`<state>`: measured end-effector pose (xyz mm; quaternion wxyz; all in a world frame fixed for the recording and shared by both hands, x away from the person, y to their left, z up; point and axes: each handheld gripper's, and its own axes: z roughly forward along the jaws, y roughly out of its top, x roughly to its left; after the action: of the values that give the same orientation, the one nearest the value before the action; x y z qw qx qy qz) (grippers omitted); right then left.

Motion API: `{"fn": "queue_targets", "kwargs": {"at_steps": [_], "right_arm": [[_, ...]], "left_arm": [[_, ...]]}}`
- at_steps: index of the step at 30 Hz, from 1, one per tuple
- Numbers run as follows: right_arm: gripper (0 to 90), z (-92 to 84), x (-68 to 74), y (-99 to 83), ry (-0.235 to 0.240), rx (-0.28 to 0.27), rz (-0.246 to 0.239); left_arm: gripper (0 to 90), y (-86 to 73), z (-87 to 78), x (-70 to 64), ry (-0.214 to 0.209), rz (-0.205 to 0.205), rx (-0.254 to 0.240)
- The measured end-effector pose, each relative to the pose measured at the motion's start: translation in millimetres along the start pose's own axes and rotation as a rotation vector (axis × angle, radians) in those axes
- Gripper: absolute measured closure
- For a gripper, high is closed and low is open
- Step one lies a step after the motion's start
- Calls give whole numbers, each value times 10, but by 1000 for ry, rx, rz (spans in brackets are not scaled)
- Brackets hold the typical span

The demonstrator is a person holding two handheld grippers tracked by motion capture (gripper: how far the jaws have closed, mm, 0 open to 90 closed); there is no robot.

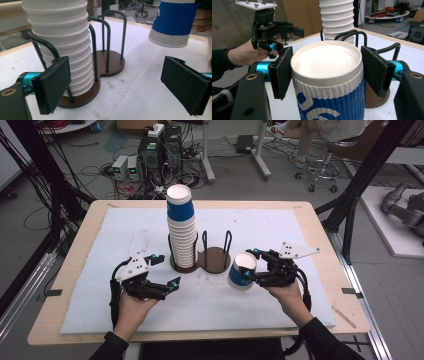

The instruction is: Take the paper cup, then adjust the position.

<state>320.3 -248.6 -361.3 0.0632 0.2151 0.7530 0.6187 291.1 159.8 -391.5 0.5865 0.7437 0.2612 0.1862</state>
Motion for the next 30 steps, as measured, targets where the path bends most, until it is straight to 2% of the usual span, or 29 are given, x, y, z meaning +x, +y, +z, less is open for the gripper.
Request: {"fn": "queue_targets", "kwargs": {"at_steps": [3, 10, 14, 24, 30], "right_arm": [[304, 0, 0, -3, 1, 4, 1], [304, -30, -3, -17, -3, 3, 4], [304, -53, -3, -4, -14, -10, -1], [304, -40, 21, -2, 2, -12, -2], [305, -25, 35, -3, 27, -19, 1]], "left_arm": [[92, 8, 4, -12, 4, 23, -6], [92, 1, 32, 19, 11, 24, 1], [92, 16, 64, -14, -8, 38, -4], [92, 32, 219, -122, -125, 73, -1], [92, 50, 324, -209, -210, 59, -8]]}}
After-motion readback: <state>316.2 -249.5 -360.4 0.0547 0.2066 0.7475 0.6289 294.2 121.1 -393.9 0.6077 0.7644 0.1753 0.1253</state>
